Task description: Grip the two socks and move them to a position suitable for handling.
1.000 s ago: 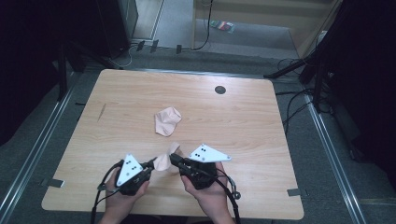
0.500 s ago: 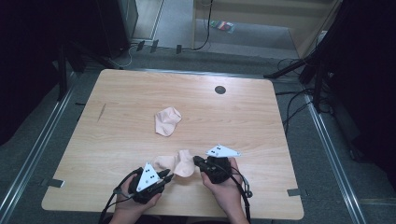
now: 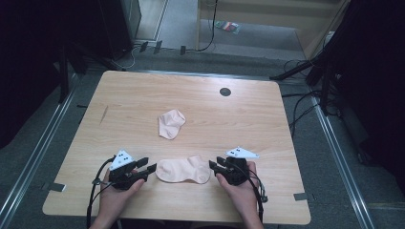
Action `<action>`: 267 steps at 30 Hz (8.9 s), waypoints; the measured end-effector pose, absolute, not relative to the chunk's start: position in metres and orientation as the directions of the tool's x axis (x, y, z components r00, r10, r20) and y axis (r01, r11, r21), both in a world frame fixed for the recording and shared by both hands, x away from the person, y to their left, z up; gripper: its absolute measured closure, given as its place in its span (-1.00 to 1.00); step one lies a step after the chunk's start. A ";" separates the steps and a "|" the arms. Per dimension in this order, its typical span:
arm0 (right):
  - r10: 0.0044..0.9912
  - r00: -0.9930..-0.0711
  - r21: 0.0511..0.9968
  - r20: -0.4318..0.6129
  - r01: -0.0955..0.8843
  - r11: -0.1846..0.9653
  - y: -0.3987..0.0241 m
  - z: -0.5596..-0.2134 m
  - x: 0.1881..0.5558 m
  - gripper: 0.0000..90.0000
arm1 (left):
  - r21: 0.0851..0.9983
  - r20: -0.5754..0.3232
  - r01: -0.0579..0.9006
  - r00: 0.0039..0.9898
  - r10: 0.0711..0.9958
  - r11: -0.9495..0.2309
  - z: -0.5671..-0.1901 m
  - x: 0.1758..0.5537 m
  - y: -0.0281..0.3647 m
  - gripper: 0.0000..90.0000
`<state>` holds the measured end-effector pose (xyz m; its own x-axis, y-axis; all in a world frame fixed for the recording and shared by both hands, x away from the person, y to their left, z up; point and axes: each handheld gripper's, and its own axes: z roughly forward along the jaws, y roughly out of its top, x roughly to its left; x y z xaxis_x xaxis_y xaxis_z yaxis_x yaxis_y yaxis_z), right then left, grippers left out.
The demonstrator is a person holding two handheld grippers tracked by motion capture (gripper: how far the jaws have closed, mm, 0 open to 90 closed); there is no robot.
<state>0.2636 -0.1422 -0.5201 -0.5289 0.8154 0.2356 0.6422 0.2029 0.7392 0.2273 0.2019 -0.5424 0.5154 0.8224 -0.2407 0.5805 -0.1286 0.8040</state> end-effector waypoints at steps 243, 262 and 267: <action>0.743 -0.658 0.738 0.119 0.560 0.377 0.001 -0.511 0.288 0.48 | 0.862 -0.308 0.497 0.349 0.885 0.104 -0.553 0.252 0.275 -0.20; 0.745 -0.667 0.739 0.023 0.513 0.436 0.010 -0.518 0.294 1.00 | 0.839 -0.323 0.541 0.404 0.856 0.061 -0.553 0.256 0.272 -0.10; 0.732 -0.680 0.766 0.044 0.493 0.413 0.007 -0.499 0.294 1.00 | 0.839 -0.300 0.545 0.459 0.836 0.002 -0.551 0.258 0.265 -0.14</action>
